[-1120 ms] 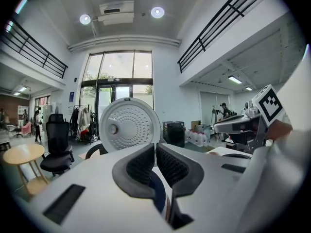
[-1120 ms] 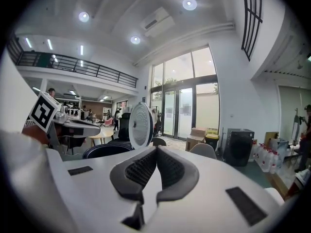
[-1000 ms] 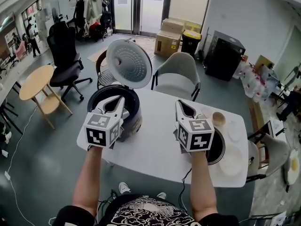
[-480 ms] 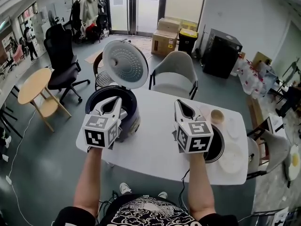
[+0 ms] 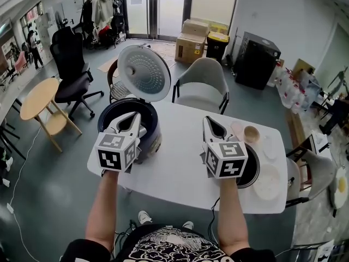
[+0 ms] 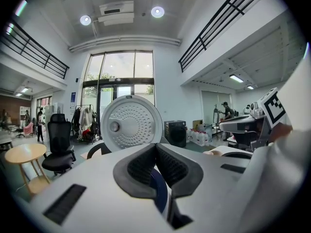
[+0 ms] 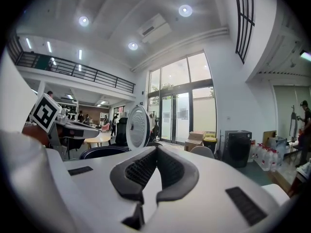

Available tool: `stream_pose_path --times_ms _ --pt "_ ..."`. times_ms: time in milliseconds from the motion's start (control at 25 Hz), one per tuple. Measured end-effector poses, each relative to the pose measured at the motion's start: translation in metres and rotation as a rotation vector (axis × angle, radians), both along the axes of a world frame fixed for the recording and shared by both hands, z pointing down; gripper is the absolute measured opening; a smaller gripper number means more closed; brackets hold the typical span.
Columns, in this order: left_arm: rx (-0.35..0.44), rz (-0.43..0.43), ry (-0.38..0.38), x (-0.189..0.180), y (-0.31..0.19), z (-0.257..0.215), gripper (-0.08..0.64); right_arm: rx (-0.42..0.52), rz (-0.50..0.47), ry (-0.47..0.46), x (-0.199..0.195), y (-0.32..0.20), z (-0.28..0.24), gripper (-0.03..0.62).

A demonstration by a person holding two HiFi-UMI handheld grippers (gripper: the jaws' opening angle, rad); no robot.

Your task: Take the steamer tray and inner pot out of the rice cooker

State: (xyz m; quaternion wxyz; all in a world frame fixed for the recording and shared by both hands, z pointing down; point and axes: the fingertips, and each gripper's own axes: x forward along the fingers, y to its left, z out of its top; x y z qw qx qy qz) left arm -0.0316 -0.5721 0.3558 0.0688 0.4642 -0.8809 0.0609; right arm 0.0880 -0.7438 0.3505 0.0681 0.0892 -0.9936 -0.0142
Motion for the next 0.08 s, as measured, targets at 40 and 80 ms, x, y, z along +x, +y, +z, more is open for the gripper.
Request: stream_pose_path --times_ms 40,80 --pt "-0.001 0.0 0.002 -0.0006 -0.0002 0.0014 0.012 -0.002 0.0 0.0 -0.0003 -0.0004 0.0006 0.014" --pt "-0.002 -0.001 0.004 -0.0012 -0.0003 0.0029 0.014 -0.003 0.001 -0.001 -0.0007 -0.0008 0.0013 0.014"
